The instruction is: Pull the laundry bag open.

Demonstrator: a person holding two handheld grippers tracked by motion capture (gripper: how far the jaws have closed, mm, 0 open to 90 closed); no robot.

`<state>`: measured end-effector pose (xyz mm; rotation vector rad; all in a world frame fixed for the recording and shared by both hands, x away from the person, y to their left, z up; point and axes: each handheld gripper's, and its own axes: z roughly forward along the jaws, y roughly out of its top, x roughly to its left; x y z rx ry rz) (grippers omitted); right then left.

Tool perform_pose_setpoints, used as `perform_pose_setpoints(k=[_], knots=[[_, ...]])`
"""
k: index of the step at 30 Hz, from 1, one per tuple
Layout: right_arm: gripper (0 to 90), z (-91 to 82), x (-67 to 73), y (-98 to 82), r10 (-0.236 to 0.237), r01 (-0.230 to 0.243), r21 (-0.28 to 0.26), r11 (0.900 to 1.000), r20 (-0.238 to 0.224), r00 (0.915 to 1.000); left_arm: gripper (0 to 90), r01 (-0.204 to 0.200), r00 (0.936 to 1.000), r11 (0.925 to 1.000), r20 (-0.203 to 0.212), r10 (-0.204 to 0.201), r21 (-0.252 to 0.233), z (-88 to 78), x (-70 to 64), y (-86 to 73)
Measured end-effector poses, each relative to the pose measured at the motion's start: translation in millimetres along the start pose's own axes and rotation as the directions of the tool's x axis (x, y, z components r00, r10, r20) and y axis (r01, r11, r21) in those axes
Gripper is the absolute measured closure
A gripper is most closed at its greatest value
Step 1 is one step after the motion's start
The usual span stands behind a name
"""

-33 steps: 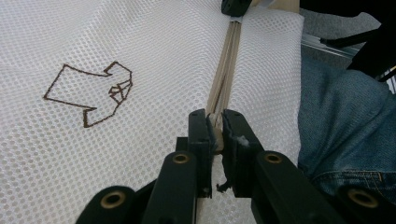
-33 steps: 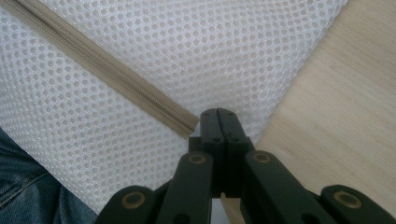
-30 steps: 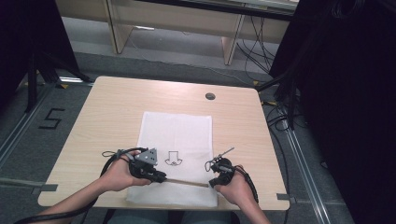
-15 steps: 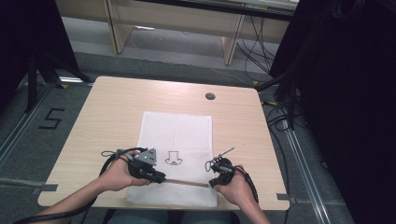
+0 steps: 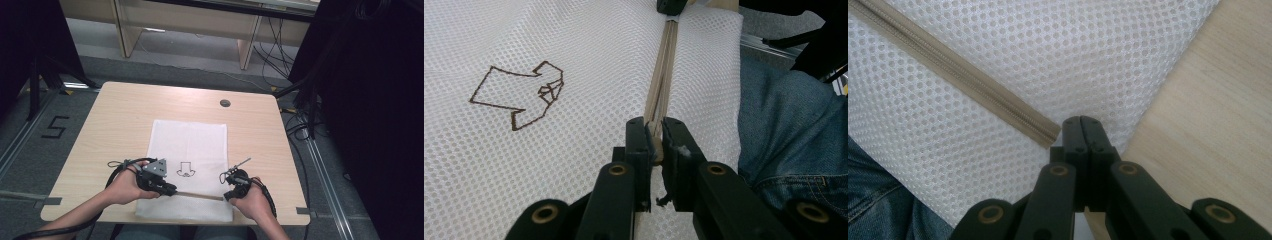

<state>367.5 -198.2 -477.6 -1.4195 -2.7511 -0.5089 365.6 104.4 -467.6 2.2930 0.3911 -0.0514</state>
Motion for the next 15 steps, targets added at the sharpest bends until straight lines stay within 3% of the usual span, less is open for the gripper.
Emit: perform_pose_setpoints(k=[10, 15], knots=[[90.0, -0.1, -0.2, -0.1, 0.000, 0.000, 0.000, 1.000, -0.001, 1.0000, 82.1, -0.017, 0.9998, 0.9998, -0.002, 0.017, 0.012, -0.9, 0.3, 0.9], [90.0, 0.4, -0.9, 0.1, -0.006, 0.006, -0.005, 1.000, -0.003, 1.0000, 82.1, 0.005, 0.9999, 1.0000, 0.011, -0.005, -0.005, -2.9, 2.0, -2.4]])
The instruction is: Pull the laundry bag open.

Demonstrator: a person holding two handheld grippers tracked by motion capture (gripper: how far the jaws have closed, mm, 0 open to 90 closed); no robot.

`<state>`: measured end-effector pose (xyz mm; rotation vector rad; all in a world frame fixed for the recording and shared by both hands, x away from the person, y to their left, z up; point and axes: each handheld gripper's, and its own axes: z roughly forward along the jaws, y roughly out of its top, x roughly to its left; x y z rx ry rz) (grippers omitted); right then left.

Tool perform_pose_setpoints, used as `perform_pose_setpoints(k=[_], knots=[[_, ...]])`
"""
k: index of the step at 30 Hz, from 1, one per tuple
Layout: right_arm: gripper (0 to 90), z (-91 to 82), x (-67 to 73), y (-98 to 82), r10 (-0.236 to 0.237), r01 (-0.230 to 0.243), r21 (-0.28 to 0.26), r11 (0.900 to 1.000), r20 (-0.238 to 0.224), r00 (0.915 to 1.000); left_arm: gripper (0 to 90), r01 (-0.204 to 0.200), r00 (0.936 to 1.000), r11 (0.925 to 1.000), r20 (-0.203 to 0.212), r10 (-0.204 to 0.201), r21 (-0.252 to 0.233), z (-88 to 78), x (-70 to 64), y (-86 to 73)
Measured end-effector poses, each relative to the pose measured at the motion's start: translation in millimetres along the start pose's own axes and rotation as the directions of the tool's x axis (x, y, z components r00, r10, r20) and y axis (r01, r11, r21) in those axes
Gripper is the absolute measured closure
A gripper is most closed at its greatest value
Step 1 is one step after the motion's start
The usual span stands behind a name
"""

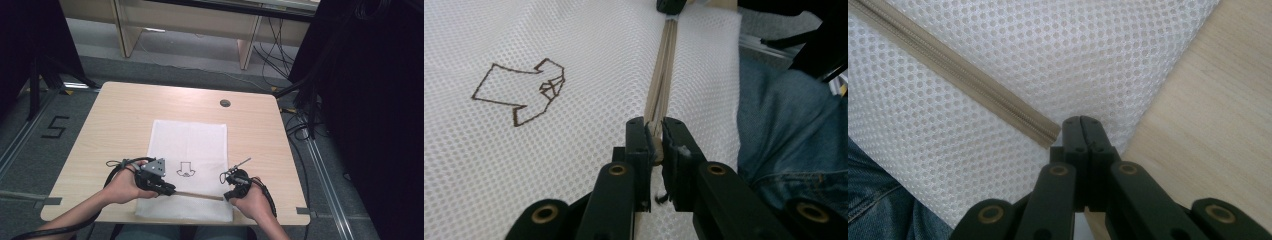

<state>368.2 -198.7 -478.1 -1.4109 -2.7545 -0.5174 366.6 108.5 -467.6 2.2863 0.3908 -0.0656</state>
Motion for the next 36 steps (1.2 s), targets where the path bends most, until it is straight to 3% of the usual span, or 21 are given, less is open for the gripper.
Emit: perform_pose_setpoints(k=[1, 8, 13, 17, 18, 20, 26, 29, 36], knots=[[90.0, 0.0, 0.1, 0.1, 0.001, -0.001, 0.001, 1.000, 0.003, 1.0000, 82.1, -0.015, 0.9998, 0.9998, -0.017, 0.015, 0.013, -0.7, 0.0, -0.1], [90.0, -0.1, -0.2, -0.2, -0.002, 0.002, 0.000, 1.000, -0.001, 1.0000, 82.1, -0.025, 0.9996, 0.9996, -0.013, 0.025, 0.014, -1.5, 0.4, -0.3], [90.0, -0.1, -0.3, -0.2, 0.001, -0.001, -0.001, 1.000, -0.002, 1.0000, 82.1, 0.001, 0.9999, 1.0000, -0.014, 0.000, 0.001, -5.2, 1.7, -4.2], [90.0, -0.1, 0.9, 0.0, 0.008, -0.008, 0.002, 1.000, 0.004, 1.0000, 82.1, -0.003, 0.9999, 1.0000, -0.017, 0.003, 0.004, -6.0, 2.5, -5.4], [90.0, -0.2, 0.9, 0.0, 0.008, -0.008, 0.002, 1.000, 0.004, 1.0000, 82.1, -0.024, 0.9995, 0.9997, -0.019, 0.025, 0.008, -6.5, 3.2, -4.6], [90.0, -0.2, 0.1, -0.1, -0.001, 0.001, 0.001, 1.000, 0.001, 1.0000, 82.0, -0.005, 0.9999, 1.0000, -0.015, 0.005, 0.002, -6.6, 2.7, -5.2], [90.0, -0.5, 0.9, -0.3, 0.005, -0.005, 0.005, 1.000, 0.003, 1.0000, 82.0, -0.010, 0.9997, 0.9999, -0.021, 0.010, 0.009, -7.3, 3.1, -6.1], [90.0, -0.5, 1.0, -0.3, 0.005, -0.006, 0.005, 1.000, 0.003, 1.0000, 82.0, 0.008, 0.9999, 1.0000, -0.015, -0.008, -0.004, -8.8, 3.9, -7.3], [90.0, -0.4, 1.3, -0.3, 0.005, -0.005, 0.006, 1.000, 0.004, 1.0000, 82.0, -0.003, 0.9999, 1.0000, -0.015, 0.003, 0.003, -8.2, 2.5, -7.6]])
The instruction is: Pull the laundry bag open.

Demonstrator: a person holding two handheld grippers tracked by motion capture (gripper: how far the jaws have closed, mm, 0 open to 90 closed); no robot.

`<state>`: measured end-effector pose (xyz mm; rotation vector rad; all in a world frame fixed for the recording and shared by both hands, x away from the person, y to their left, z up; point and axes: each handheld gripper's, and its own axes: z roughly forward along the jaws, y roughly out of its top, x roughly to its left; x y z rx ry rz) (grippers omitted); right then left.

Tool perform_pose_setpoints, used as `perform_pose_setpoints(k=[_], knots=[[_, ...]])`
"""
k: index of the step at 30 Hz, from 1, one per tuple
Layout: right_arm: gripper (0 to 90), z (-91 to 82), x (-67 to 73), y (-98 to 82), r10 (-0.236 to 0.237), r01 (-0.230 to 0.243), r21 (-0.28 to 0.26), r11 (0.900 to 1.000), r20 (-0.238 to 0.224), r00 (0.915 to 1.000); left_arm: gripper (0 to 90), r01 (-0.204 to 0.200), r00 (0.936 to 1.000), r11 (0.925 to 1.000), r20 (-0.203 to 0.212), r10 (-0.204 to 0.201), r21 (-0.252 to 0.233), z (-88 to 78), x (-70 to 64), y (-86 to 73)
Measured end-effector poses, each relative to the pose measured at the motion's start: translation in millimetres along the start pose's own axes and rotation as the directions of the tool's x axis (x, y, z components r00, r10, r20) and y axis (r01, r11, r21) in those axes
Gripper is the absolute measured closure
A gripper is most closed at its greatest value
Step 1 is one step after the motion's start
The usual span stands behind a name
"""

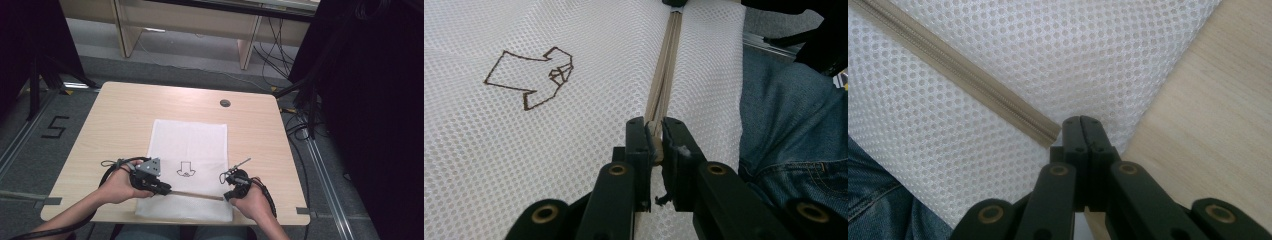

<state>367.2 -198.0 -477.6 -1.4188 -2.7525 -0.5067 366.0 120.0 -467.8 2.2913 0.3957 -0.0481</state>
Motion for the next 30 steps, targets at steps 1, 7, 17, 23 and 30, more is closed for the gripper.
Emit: perform_pose_setpoints(k=[1, 7, 17, 23, 30], knots=[[90.0, -0.1, 0.1, 0.0, 0.000, 0.000, 0.001, 1.000, 0.001, 1.0000, 82.1, -0.006, 1.0000, 1.0000, 0.000, 0.006, 0.005, -0.3, 0.2, 0.1], [90.0, -0.3, -0.2, -0.1, 0.002, -0.002, 0.001, 1.000, -0.001, 1.0000, 82.1, -0.010, 0.9999, 0.9998, -0.008, 0.010, 0.018, -2.0, 1.5, -2.3], [90.0, -0.2, -0.1, 0.1, 0.001, -0.001, 0.001, 1.000, 0.002, 1.0000, 82.0, -0.004, 0.9999, 1.0000, -0.011, 0.004, -0.001, -6.9, 2.8, -5.8], [90.0, -0.1, -0.9, -0.1, 0.002, -0.002, -0.001, 1.000, -0.001, 1.0000, 82.0, 0.004, 1.0000, 1.0000, -0.006, -0.004, -0.001, -6.9, 2.4, -6.6], [90.0, 0.0, -1.0, -0.3, -0.002, 0.002, -0.006, 1.000, -0.002, 1.0000, 82.0, 0.002, 1.0000, 1.0000, 0.004, -0.002, -0.008, -8.2, 3.3, -8.3]])
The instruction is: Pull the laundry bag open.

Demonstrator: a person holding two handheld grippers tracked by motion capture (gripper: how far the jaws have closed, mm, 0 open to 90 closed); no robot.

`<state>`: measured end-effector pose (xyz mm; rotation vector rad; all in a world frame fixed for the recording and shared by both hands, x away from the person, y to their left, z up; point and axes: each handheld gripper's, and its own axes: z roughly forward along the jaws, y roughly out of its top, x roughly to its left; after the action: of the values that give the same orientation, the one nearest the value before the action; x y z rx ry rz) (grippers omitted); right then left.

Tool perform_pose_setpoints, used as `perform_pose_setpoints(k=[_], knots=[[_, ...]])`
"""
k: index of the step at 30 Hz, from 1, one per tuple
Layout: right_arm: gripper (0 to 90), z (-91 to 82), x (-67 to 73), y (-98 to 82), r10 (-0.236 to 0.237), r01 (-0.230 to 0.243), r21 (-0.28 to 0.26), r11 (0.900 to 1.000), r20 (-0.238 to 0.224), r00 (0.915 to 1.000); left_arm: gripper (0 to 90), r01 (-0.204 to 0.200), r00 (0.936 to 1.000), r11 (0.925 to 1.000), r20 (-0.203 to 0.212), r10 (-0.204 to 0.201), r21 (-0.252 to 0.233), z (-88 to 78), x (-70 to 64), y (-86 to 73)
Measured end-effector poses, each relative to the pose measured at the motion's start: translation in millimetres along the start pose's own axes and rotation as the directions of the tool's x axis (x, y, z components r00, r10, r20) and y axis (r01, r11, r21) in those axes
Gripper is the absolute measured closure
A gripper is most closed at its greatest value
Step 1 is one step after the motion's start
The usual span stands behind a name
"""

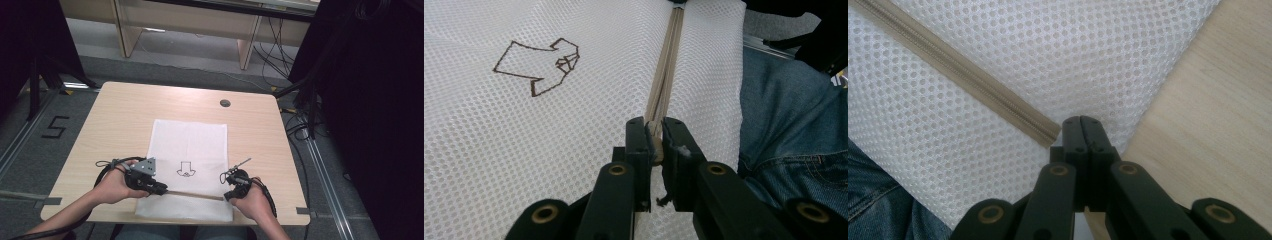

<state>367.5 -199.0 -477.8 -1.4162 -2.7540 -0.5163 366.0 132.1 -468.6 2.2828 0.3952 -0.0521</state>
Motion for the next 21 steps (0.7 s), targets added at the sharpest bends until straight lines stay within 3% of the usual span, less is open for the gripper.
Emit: perform_pose_setpoints(k=[7, 10, 15, 17, 18, 19, 21], knots=[[90.0, -0.2, 0.0, 0.2, 0.005, -0.005, 0.007, 1.000, 0.001, 1.0000, 82.0, 0.017, 0.9994, 0.9998, -0.029, -0.017, 0.006, -7.3, 2.6, -5.7], [90.0, -0.3, -0.1, 0.4, 0.003, -0.003, 0.009, 1.000, -0.001, 1.0000, 82.0, 0.025, 0.9995, 0.9997, -0.020, -0.025, -0.001, -7.5, 2.3, -8.5], [90.0, -0.2, 0.2, 0.2, 0.006, -0.006, 0.007, 1.000, 0.003, 1.0000, 82.0, 0.002, 0.9998, 1.0000, -0.020, -0.002, 0.003, -8.2, 2.9, -7.7], [90.0, -0.2, -0.1, 0.2, 0.006, -0.006, 0.007, 1.000, 0.001, 1.0000, 82.0, 0.000, 0.9998, 1.0000, -0.019, 0.000, 0.007, -8.7, 3.1, -8.4], [90.0, -0.2, -0.1, 0.2, 0.006, -0.006, 0.007, 1.000, 0.001, 1.0000, 82.0, 0.020, 0.9996, 0.9998, -0.021, -0.020, 0.006, -8.7, 2.0, -9.0], [90.0, -0.4, 0.0, 0.0, 0.010, -0.010, 0.009, 1.000, 0.004, 0.9999, 82.0, 0.002, 0.9998, 1.0000, -0.019, -0.001, 0.007, -8.8, 2.9, -8.7], [90.0, -0.4, 0.0, 0.0, 0.010, -0.010, 0.008, 1.000, 0.004, 0.9999, 82.0, 0.002, 0.9999, 1.0000, -0.017, -0.002, 0.007, -8.7, 2.9, -8.7]])
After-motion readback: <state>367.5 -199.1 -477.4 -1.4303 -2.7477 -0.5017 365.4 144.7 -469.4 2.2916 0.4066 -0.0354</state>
